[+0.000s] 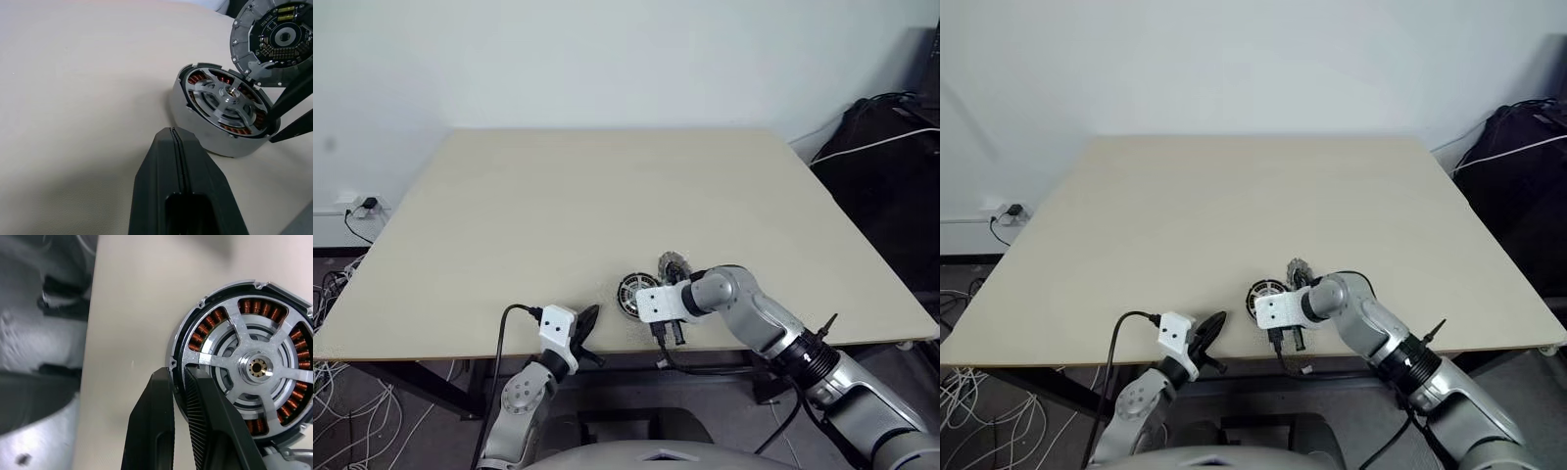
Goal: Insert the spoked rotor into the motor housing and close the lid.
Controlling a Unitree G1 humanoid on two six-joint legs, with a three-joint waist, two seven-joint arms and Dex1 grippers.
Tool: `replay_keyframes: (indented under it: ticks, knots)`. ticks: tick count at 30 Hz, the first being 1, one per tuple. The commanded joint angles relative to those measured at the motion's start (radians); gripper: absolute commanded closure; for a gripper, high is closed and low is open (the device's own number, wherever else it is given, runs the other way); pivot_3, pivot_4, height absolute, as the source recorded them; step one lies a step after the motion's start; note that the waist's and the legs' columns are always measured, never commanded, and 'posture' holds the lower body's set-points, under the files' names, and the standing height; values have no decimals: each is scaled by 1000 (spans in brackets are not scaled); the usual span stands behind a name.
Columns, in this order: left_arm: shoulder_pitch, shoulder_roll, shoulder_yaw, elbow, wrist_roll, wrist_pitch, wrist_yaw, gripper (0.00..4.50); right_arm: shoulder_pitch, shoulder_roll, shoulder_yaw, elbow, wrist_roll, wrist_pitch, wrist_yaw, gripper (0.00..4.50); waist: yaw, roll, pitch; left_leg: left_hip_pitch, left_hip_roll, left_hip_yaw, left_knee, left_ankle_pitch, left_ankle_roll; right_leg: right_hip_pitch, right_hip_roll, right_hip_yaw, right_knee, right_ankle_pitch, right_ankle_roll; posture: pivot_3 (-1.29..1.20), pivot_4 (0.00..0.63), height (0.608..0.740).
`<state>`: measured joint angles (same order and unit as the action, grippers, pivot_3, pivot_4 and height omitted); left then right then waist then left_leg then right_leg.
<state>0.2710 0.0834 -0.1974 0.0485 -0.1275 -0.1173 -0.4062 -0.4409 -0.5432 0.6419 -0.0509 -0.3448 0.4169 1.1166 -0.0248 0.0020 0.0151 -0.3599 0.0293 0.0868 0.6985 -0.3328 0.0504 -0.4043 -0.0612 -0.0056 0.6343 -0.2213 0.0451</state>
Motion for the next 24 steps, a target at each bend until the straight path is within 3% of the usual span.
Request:
replay_keyframes:
  ticks: [1,16,24]
  knots:
    - [-10,-3,-2,-26,0,-11,2,4500,-10,29,-44,-74,39,88,7,4376,1,0,0,0,0,0,0,0,0,0,0,0,0,0,0,0,0,740]
    - [-9,-4,-3,-31,-3,-5,5,4500,-24,50,-46,-81,70,142,-29,4376,4,0,0,-4,-1,0,0,0,0,-4,0,0,0,0,0,0,0,740]
    - [-6,-3,-4,-35,-4,-2,3,4500,-24,52,-45,-102,101,155,-30,1915,4,0,0,-4,-1,0,0,0,0,-4,0,0,0,0,0,0,0,740]
